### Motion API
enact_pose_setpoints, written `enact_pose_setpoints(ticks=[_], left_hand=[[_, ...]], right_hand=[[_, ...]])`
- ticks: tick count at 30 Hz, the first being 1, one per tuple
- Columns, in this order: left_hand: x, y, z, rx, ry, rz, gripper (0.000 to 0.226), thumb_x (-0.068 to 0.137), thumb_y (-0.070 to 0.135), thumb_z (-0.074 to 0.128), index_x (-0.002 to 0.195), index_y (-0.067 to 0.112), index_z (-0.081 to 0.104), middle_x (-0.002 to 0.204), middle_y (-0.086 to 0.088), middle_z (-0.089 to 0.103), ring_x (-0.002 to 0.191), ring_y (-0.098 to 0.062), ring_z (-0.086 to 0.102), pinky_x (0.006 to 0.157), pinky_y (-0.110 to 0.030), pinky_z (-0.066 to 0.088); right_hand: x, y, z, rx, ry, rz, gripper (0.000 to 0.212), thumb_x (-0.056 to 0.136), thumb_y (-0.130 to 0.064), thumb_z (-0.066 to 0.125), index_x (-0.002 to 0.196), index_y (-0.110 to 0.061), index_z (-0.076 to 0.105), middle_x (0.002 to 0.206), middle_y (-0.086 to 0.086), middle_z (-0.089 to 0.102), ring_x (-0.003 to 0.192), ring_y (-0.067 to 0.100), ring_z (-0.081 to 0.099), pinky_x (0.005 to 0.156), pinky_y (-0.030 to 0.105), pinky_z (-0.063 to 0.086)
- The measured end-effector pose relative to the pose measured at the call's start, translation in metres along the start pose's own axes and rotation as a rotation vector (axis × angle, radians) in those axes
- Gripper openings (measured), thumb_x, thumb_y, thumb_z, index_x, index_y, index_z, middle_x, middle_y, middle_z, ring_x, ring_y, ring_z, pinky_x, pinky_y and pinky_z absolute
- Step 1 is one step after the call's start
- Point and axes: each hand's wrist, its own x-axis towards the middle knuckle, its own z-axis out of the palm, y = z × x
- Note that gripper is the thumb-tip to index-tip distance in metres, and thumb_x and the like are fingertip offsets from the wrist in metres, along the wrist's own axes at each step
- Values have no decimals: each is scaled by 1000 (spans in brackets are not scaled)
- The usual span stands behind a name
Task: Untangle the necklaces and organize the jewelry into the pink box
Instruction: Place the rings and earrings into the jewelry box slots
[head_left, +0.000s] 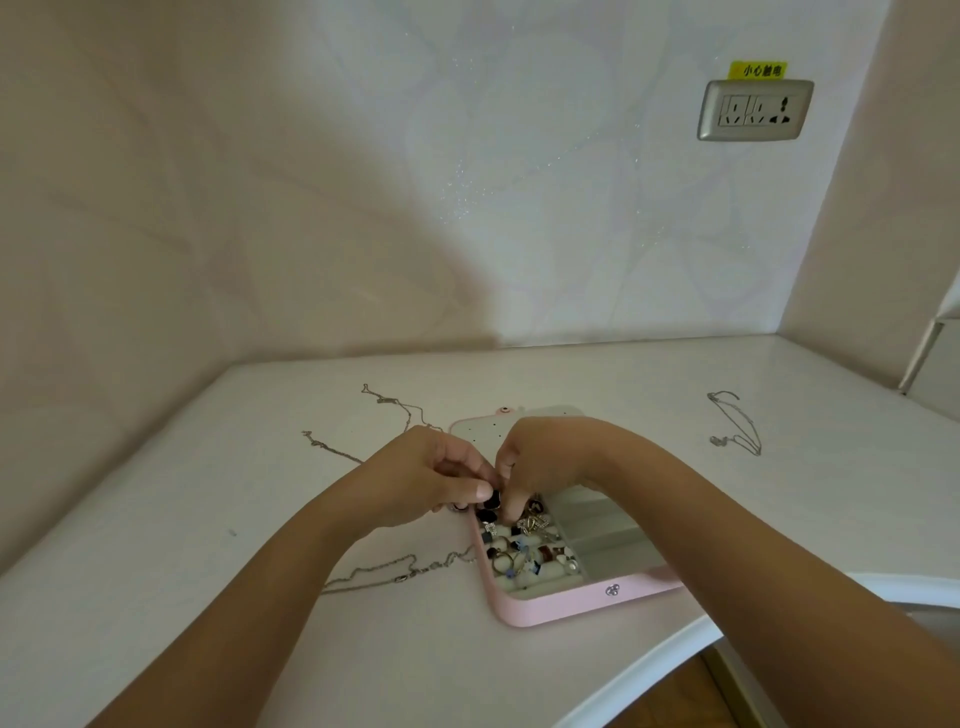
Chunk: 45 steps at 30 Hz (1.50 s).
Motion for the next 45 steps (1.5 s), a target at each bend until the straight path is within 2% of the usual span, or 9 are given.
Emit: enact_pose_setpoints(ticks=[10,16,21,28,32,35,38,41,45], left_hand=[[3,-2,3,36,-32,48,20,85,2,66,81,22,69,77,4,72,72,-5,65,68,-16,48],[3,4,-1,-84,124,55,18,84,0,67,79,12,54,79,-8,72,57,-4,55,51,-12,38],[2,10,5,-171,248,40,7,83,6,69,83,8,63,73,-3,72,57,-7,56,50,-16,43],[1,16,11,-928,212,-145,13,82,3,61,93,-1,67,75,-6,71,63,-8,66,57,-14,54],[0,19,17,-1037,188,-190,10,83,6,61,89,1,67,73,-5,70,61,-8,66,55,-15,54],[0,18,18,-928,239,-146,8,82,8,63,86,3,68,71,-5,68,58,-6,63,53,-14,52],[0,15,10,-467,332,-17,5,81,10,69,83,9,73,69,-1,70,57,-4,58,55,-14,49],[-2,15,1,-78,199,53,11,82,7,70,79,16,77,66,2,70,55,-1,55,55,-11,44],[-4,14,1,103,18,20,17,82,14,72,77,29,77,80,3,75,72,-8,64,67,-16,51]], right_hand=[[-1,12,0,147,26,-11,18,70,-23,80,68,-29,63,86,-5,64,105,21,61,85,29,44],[-14,19,-10,415,154,-97,11,72,-24,81,78,-17,76,66,-8,60,72,9,50,67,24,38],[-15,18,-7,461,303,-92,10,72,-22,81,67,-19,73,41,-15,48,49,2,41,50,17,30],[-13,21,19,849,639,-222,10,74,-22,80,69,-21,72,67,-3,68,57,5,51,58,15,42],[-10,19,31,924,748,-259,17,74,-16,80,66,-27,71,64,-6,68,55,4,52,57,15,44],[-12,22,32,905,743,-290,13,73,-17,81,69,-26,72,67,-5,68,57,3,53,58,14,44],[-16,32,30,753,732,-300,2,78,-25,77,77,-25,75,74,-10,67,64,-2,56,61,10,42],[-19,50,29,618,753,-232,6,85,-29,70,82,-26,75,82,-13,68,75,-2,59,66,9,42],[-18,69,36,531,701,-146,11,89,-25,63,85,-27,73,86,-15,66,83,1,59,68,6,40]])
